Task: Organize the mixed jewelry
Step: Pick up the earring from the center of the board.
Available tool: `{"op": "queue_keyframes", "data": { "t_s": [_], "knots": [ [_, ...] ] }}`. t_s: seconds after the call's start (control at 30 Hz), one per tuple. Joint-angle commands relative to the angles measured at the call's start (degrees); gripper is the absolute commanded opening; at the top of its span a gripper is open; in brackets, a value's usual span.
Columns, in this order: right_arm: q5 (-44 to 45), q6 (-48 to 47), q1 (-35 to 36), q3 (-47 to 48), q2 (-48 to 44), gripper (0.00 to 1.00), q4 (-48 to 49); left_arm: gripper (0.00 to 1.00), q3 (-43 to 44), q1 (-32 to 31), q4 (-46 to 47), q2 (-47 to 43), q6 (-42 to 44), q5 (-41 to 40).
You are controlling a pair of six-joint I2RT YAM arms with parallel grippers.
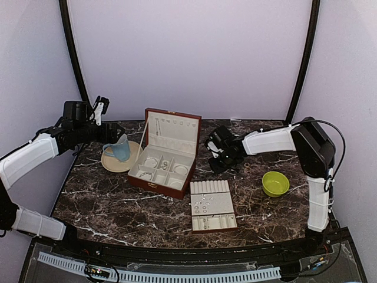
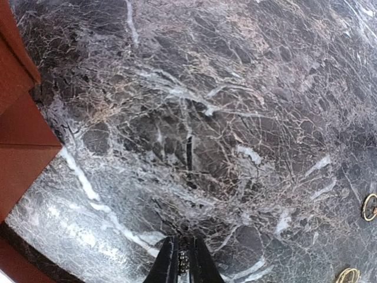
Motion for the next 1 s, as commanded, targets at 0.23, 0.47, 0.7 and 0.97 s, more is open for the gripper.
{"op": "queue_keyframes", "data": {
  "t_s": [0.23, 0.47, 0.7, 0.97],
  "knots": [
    [1.72, 0.84, 0.34, 0.84, 0.46, 0.04, 1.78, 0.9, -0.45, 0.32, 0.71, -2.09, 0.26, 0.54],
    [1.6, 1.96, 0.34, -0.3, -2.94, 0.01, 2.53, 0.87, -2.23, -1.4, 4.7, -4.85, -2.94, 2.46],
    [-0.11, 3.1, 0.25, -2.79, -6.41, 0.0, 4.32, 0.86, -4.27, -15.11, 10.02, -3.62, -10.62, -4.66],
    [-4.02, 5.49, 0.36, -5.97, -9.93, 0.0, 6.77, 0.83, -6.07, -26.51, 27.42, 10.82, -24.71, -3.18]
  ]
}}
